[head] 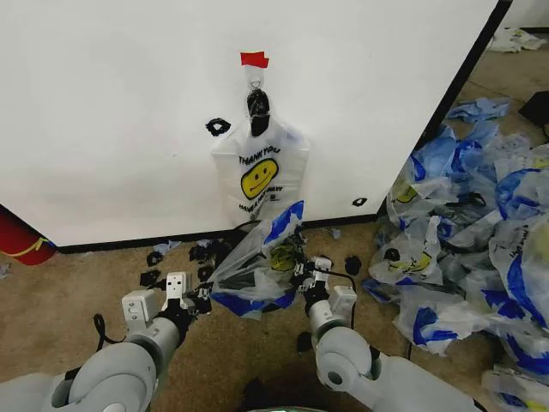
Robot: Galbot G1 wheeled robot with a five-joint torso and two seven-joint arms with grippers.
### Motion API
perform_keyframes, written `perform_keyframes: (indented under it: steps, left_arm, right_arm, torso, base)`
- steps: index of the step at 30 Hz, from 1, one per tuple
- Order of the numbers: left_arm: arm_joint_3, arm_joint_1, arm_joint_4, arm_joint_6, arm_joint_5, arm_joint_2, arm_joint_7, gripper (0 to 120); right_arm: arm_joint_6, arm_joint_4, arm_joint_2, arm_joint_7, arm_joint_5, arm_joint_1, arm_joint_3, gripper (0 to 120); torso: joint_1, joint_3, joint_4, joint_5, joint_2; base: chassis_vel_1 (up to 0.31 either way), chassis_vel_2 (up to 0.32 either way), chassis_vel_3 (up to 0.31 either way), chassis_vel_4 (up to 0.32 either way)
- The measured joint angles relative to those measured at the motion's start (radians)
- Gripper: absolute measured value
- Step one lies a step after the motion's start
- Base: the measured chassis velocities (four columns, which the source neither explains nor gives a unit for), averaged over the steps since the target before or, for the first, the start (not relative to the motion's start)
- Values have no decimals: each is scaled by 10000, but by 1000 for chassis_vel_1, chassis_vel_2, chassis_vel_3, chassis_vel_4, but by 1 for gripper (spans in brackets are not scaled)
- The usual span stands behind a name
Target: Pick up the garbage bag from the wall and place it over the trash bin.
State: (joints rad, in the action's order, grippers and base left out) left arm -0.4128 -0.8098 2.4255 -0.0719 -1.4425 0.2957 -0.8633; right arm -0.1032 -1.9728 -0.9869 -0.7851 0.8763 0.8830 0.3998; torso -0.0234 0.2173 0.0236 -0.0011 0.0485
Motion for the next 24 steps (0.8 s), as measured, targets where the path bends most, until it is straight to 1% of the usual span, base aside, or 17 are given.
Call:
perform_keyframes:
  steps: [4,8,9,12,13,14,17,18,19,20,22,24]
  left_arm:
    - [67,121,193,9,32,4,4,1]
    - [293,133,568,59,25,-92,15,18]
    - [293,133,568,59,25,-92,15,18]
    - [453,87,739,81,-11,-201,16,32]
    - [504,41,740,87,-34,-216,16,34]
    - [504,41,740,87,-34,-216,16,34]
    - [749,-291,740,121,-105,-229,17,50]
    - [802,-363,741,136,-106,-229,16,52]
    - [882,-471,742,160,-106,-230,16,56]
    - [882,-471,742,160,-106,-230,16,56]
    - [1112,-714,743,221,-6,-231,18,67]
    - [1222,-756,743,245,178,-237,69,73]
  right_arm:
    - [0,-7,7,-2,-9,33,-4,0]
    - [0,-7,4,-8,-24,38,-5,0]
    - [0,-7,4,-8,-24,38,-5,0]
    - [0,-7,-9,-12,-31,19,1,0]
    - [0,-7,-17,-13,-32,17,5,0]
    - [0,-7,-17,-13,-32,17,5,0]
    - [0,-18,-20,-20,-49,24,11,0]
    - [0,-22,-17,-21,-51,28,11,0]
    - [0,-25,-11,-21,-52,35,8,0]
    - [0,-25,-11,-21,-52,35,8,0]
    - [0,-25,19,-21,-65,67,-16,0]
    - [0,-25,32,-21,-83,104,-42,0]
  torso:
    - [0,0,1,1,0]
    - [0,0,-1,2,0]
    - [0,0,-1,2,0]
    - [0,0,0,2,0]
    - [0,0,0,2,0]
    - [0,0,0,2,0]
    - [0,0,0,1,0]
    - [0,0,0,1,0]
    - [0,0,0,1,0]
    - [0,0,0,1,0]
    - [0,0,-1,0,0]
    - [0,0,0,0,0]
  base:
    - [0,0,0,0]
    - [0,0,0,0]
    - [0,0,0,0]
    - [0,0,0,0]
    - [0,0,0,0]
    - [0,0,0,0]
    - [0,0,0,0]
    - [0,0,0,0]
    - [0,0,0,0]
    - [0,0,0,0]
    - [0,0,0,0]
    - [0,0,0,0]
